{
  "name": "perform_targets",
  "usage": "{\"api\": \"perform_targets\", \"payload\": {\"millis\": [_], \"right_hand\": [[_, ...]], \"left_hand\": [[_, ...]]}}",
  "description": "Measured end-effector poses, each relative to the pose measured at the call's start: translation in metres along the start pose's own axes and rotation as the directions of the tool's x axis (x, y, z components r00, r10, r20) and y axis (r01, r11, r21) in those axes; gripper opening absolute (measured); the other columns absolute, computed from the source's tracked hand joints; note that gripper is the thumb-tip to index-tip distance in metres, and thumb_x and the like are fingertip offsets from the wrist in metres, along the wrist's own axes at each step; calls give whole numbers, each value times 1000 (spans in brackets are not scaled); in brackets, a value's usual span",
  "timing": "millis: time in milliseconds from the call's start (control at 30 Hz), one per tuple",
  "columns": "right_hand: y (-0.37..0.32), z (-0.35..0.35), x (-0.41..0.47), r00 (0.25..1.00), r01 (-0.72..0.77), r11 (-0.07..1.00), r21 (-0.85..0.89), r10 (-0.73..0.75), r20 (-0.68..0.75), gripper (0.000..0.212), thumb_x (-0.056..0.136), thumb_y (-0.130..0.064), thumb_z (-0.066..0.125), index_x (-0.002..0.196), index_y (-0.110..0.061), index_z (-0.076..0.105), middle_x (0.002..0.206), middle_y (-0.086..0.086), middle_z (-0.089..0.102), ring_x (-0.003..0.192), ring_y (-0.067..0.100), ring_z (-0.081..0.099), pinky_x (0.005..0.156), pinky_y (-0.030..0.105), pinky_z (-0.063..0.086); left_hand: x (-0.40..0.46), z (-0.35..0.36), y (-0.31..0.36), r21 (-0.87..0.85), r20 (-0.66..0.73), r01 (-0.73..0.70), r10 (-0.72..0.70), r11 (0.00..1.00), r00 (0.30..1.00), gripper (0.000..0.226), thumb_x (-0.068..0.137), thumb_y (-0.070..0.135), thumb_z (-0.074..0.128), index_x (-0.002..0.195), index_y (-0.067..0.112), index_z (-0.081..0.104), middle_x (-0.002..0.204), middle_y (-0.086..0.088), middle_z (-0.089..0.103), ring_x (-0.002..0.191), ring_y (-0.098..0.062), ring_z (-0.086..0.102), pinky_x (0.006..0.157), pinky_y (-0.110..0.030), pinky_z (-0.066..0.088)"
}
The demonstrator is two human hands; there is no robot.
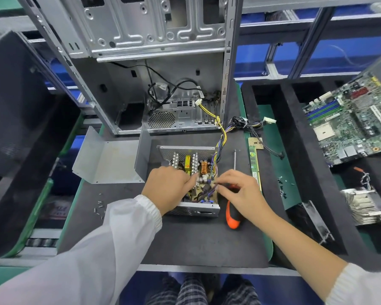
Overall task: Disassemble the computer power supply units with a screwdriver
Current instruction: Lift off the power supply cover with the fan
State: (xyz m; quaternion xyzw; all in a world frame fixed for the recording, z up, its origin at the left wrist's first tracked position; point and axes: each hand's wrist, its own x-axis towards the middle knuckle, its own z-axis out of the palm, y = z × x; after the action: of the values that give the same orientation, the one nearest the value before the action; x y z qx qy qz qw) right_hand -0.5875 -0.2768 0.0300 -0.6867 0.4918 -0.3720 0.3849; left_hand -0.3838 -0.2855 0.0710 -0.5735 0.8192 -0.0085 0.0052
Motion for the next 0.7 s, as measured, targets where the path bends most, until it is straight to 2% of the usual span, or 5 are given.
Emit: {"api": "perform_targets", "payload": {"millis": [167, 367, 467, 567, 700], "right_hand": [[-15, -13, 4, 985, -112, 993, 26, 108, 132, 12, 84, -13, 72, 82, -22, 64, 79, -5, 70, 77, 7, 65, 76, 25, 51], [-47, -23, 17, 937, 227, 780, -583, -13, 348, 31, 93, -31, 59, 123, -32, 58, 94, -11, 62, 93, 14, 55, 83, 26, 35], [-67, -12, 19, 942, 247, 814, -526, -74, 327, 32, 95, -27, 55, 126, -33, 58, 113, -9, 54, 110, 11, 44, 96, 31, 31], [-83, 12, 22, 959, 211, 867, -451, -95, 266, 28, 92, -35, 58, 120, -31, 61, 103, -10, 55, 103, 11, 46, 94, 32, 32], [-83, 36, 25, 935, 159, 782, -602, 77, 346, 27, 88, -50, 59, 98, -26, 69, 87, -10, 61, 99, 16, 48, 83, 32, 29]], "left_hand": [[-2, 0, -1, -27, -21, 12, -13, 1000, 1000, 64, 102, 50, 30, 48, 16, 27, 42, 4, 30, 46, -20, 39, 46, -28, 20], [-2, -2, -2, -198, -61, 83, -97, 977, 993, 65, 100, 55, 34, 46, 18, 31, 41, 5, 36, 43, -13, 39, 46, -30, 31], [-3, -5, -6, -377, -41, 140, -168, 915, 985, 62, 101, 52, 35, 51, 17, 44, 52, -1, 56, 55, -20, 55, 55, -34, 44], [-6, -6, -19, -593, 81, 210, -201, 777, 976, 51, 103, 37, 39, 64, 12, 61, 65, -6, 65, 66, -23, 60, 64, -35, 48], [-17, -11, -36, -882, 145, 262, -302, 393, 942, 50, 103, 31, 43, 59, 21, 62, 52, 2, 61, 50, -8, 52, 58, -22, 41]]}}
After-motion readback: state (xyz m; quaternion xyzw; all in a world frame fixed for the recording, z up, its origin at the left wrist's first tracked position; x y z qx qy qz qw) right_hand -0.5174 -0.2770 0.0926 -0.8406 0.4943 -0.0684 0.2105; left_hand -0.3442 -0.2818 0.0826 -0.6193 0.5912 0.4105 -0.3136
